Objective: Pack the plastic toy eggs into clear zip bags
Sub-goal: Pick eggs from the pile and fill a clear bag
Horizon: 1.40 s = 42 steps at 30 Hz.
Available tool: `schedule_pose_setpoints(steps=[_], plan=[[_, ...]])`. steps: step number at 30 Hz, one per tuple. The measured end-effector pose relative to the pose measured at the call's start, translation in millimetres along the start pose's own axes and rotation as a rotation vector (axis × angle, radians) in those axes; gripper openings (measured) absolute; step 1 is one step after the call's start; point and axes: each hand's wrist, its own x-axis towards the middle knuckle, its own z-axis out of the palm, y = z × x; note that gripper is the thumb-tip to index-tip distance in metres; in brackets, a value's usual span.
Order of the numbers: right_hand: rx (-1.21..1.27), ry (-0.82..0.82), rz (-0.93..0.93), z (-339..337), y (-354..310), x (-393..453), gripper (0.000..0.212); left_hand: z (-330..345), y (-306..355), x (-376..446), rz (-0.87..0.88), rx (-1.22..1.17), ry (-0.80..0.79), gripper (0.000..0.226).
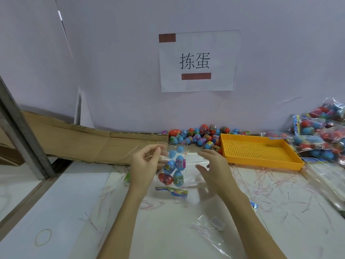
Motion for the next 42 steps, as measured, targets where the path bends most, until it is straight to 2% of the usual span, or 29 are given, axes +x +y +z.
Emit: schedule_pose_setpoints(steps=[1,4,7,10,17,23,31,38,42], plan=[[0.014,0.028,-0.01,0,1,-1,0.039,0,0,0,0.005,0.006,0.0,0.017],[0.204,0.151,-0.066,-3,-2,-4,0.029,1,0,0,0.015,0.01,-0.001,0.017],[0.494,0.12,-0.082,-1,-8,-4,0.025,2,0,-1,-0.004,0.005,-0.01,0.016],[0.717,0.067,0.001,3,-16,-3,0.016,3,2,-3,-0.013,-0.006,-0.023,0.015],[0.87,0.002,0.159,2,-11,-4,0.006,4,3,-3,-0.095,-0.083,-0.103,0.011],[0.954,-0.023,0.212,-5,-12,-7,0.009,-6,0,-1,-0.165,-0.148,-0.231,0.018],[1.021,-0.078,0.198,-17,-6,-7,0.014,-14,-9,7,-0.42,-0.396,-0.226,0.041],[1.03,-0.125,0.17,-21,-4,-7,0.015,-19,-10,9,-0.365,-0.35,-0.286,0.034],[1.013,-0.142,0.15,-22,-1,-8,0.014,-23,-7,5,-0.198,-0.189,-0.345,0.023]])
